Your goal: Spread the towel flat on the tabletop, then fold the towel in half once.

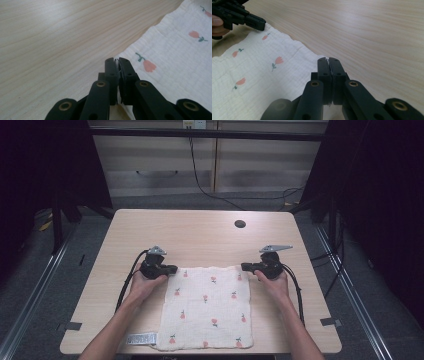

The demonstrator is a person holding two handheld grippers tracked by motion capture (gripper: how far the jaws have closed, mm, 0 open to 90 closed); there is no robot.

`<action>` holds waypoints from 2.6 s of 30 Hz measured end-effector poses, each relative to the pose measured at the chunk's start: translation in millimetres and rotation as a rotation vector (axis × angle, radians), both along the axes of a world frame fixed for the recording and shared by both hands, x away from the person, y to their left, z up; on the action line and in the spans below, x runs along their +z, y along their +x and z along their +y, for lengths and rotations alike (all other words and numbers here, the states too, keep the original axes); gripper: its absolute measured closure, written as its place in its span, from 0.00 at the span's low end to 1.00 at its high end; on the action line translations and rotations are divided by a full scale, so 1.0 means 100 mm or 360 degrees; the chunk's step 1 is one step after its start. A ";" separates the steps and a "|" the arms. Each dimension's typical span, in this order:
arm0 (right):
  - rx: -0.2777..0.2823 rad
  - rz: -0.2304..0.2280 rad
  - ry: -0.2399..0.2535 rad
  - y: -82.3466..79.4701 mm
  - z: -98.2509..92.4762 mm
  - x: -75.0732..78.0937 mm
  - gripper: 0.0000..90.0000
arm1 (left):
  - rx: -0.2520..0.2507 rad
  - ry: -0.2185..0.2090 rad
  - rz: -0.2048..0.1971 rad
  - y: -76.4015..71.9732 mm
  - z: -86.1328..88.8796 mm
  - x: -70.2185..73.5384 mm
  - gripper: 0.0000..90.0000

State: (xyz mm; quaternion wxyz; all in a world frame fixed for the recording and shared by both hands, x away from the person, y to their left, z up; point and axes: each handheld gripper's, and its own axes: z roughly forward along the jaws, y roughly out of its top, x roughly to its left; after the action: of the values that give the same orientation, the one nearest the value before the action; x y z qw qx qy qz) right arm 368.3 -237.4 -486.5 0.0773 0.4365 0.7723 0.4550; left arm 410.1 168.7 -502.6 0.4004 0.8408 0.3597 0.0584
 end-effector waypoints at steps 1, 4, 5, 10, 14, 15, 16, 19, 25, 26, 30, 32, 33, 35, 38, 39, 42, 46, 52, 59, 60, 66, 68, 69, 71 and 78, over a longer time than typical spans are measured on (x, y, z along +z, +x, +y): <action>-0.0005 0.0000 0.0005 0.00 -0.01 0.01 0.99 | 0.0007 -0.0013 -0.0005 0.00 0.01 0.02 0.96; -0.0020 -0.0012 0.0023 -0.01 -0.04 0.05 0.99 | 0.0006 -0.0046 -0.0021 -0.01 0.02 0.08 0.96; -0.0022 -0.0023 0.0018 -0.01 -0.05 0.06 0.99 | 0.0001 -0.0055 -0.0029 -0.02 0.02 0.11 0.96; -0.0039 -0.0046 0.0035 0.00 -0.08 0.14 0.99 | -0.0011 -0.0093 -0.0055 -0.06 0.03 0.19 0.96; -0.0040 -0.0073 0.0043 0.02 -0.08 0.26 0.99 | -0.0025 -0.0102 -0.0089 -0.07 0.05 0.27 0.96; -0.0032 -0.0085 0.0049 0.03 -0.08 0.28 0.99 | -0.0011 -0.0112 -0.0101 -0.07 0.06 0.28 0.96; -0.0026 -0.0092 0.0048 0.04 -0.08 0.30 0.99 | -0.0001 -0.0137 -0.0101 -0.07 0.07 0.30 0.96; -0.0019 -0.0104 0.0037 0.05 -0.07 0.36 0.99 | 0.0010 -0.0147 -0.0112 -0.06 0.08 0.35 0.96; -0.0017 -0.0116 0.0036 0.05 -0.08 0.42 0.99 | 0.0009 -0.0156 -0.0141 -0.08 0.03 0.43 0.96; -0.0017 -0.0130 0.0038 0.05 -0.09 0.43 0.99 | 0.0007 -0.0150 -0.0152 -0.09 0.02 0.44 0.96; -0.0017 -0.0145 0.0062 0.03 -0.11 0.48 0.99 | 0.0029 -0.0168 -0.0173 -0.09 0.05 0.50 0.96; -0.0017 -0.0138 0.0043 0.05 -0.12 0.54 0.99 | 0.0039 -0.0178 -0.0181 -0.08 0.08 0.56 0.96; -0.0015 -0.0147 0.0040 0.05 -0.12 0.57 0.99 | 0.0042 -0.0200 -0.0183 -0.08 0.08 0.58 0.96; -0.0010 -0.0169 0.0059 0.06 -0.13 0.63 0.99 | 0.0038 -0.0190 -0.0197 -0.08 0.09 0.62 0.96; -0.0008 -0.0194 0.0050 0.06 -0.14 0.70 0.99 | 0.0048 -0.0227 -0.0221 -0.09 0.11 0.69 0.96; -0.0006 -0.0195 0.0055 0.06 -0.13 0.73 0.99 | 0.0048 -0.0244 -0.0220 -0.09 0.12 0.71 0.96; 0.0000 -0.0207 0.0053 0.05 -0.12 0.76 0.99 | 0.0104 -0.0270 -0.0236 -0.10 0.11 0.72 0.96; -0.0015 -0.0239 0.0092 0.06 -0.18 0.81 0.99 | 0.0080 -0.0252 -0.0243 -0.10 0.06 0.73 0.96; -0.0010 -0.0263 0.0087 0.05 -0.21 0.90 0.99 | 0.0045 -0.0197 -0.0298 -0.05 0.02 0.91 0.96; -0.0016 -0.0304 0.0102 -0.01 -0.24 1.00 0.99 | 0.0012 -0.0170 -0.0386 -0.14 -0.06 1.02 0.96; -0.0008 -0.0305 0.0108 -0.03 -0.25 0.99 0.99 | 0.0014 -0.0195 -0.0375 -0.15 -0.05 0.99 0.96; 0.0029 -0.0284 0.0096 -0.10 -0.21 0.90 0.99 | 0.0017 -0.0212 -0.0354 -0.24 -0.01 0.86 0.96; 0.0045 -0.0282 0.0088 -0.16 -0.19 0.86 0.99 | -0.0010 -0.0207 -0.0372 -0.34 0.00 0.88 0.96; 0.0054 -0.0285 0.0087 -0.19 -0.19 0.85 0.99 | -0.0010 -0.0207 -0.0372 -0.34 0.00 0.88 0.96; 0.0067 -0.0290 0.0093 -0.24 -0.19 0.84 0.99 | -0.0040 -0.0229 -0.0400 -0.42 0.03 0.93 0.96; 0.0088 -0.0309 0.0135 -0.42 -0.19 0.80 0.99 | -0.0026 -0.0240 -0.0391 -0.48 0.14 0.90 0.96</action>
State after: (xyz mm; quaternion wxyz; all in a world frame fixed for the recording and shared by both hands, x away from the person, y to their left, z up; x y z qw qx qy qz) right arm 326.3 -256.6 -406.3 0.1205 0.3718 0.7530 0.5294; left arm 361.8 182.7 -413.1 0.5039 0.7978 0.3044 0.1304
